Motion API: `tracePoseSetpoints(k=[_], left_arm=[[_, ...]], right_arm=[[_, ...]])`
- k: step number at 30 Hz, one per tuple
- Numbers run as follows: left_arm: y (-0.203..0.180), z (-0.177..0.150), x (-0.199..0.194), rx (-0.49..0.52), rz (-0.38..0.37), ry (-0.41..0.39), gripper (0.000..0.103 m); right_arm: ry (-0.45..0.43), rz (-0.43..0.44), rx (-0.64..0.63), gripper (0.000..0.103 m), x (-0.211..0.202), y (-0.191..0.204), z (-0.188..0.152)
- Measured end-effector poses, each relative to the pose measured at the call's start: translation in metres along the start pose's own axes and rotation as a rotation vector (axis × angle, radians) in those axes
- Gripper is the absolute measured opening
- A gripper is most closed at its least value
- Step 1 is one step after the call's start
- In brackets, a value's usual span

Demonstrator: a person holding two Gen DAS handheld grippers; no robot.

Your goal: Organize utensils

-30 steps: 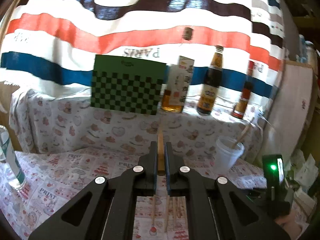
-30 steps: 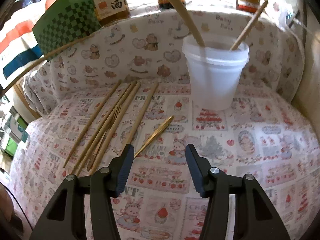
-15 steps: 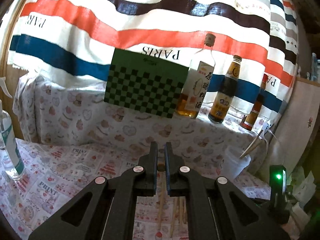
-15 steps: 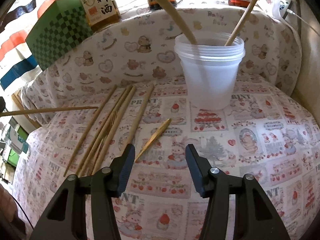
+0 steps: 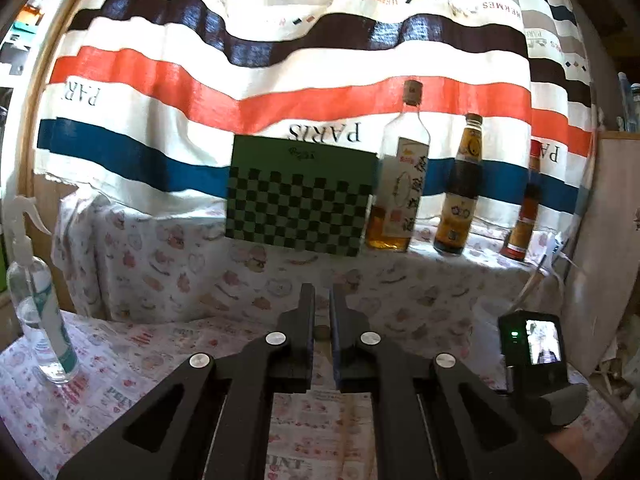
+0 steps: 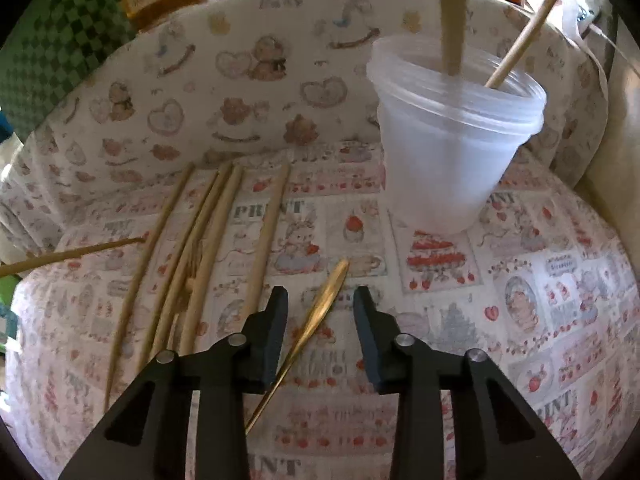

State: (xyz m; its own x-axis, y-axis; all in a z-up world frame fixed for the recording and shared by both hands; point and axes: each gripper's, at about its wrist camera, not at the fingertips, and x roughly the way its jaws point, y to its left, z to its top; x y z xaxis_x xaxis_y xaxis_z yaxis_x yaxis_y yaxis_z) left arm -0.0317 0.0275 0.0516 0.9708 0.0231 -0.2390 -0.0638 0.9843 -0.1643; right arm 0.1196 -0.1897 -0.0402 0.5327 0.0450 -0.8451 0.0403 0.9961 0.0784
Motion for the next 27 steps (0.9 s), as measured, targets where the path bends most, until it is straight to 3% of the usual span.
tracePoseSetpoints(k=[2, 5, 8, 15, 23, 27], left_arm=[[-0.001, -0.001, 0.001, 0.001, -0.009, 0.011, 0.006], [-0.004, -0.002, 0.002, 0.016, -0.008, 0.01, 0.006], [-0.005, -0.002, 0.001, 0.02, -0.031, 0.011, 0.005], [-0.005, -0.002, -0.002, 0.005, -0.052, 0.001, 0.005], [0.002, 0.0, 0.001, -0.034, -0.052, 0.014, 0.005], [0.005, 0.001, 0.0, -0.045, -0.056, 0.011, 0.005]], right_arm=[[-0.024, -0.03, -0.014, 0.018, 0.001, 0.004, -0.001], [-0.058, -0.058, -0.064, 0.016, -0.001, 0.011, -0.007], [-0.064, 0.014, -0.059, 0.004, -0.009, 0.011, -0.01], [-0.128, 0.135, -0.063, 0.004, -0.052, -0.004, -0.013], [-0.111, 0.221, -0.013, 0.004, -0.071, -0.016, -0.014], [-0.211, 0.283, -0.009, 0.003, -0.088, -0.014, -0.02]])
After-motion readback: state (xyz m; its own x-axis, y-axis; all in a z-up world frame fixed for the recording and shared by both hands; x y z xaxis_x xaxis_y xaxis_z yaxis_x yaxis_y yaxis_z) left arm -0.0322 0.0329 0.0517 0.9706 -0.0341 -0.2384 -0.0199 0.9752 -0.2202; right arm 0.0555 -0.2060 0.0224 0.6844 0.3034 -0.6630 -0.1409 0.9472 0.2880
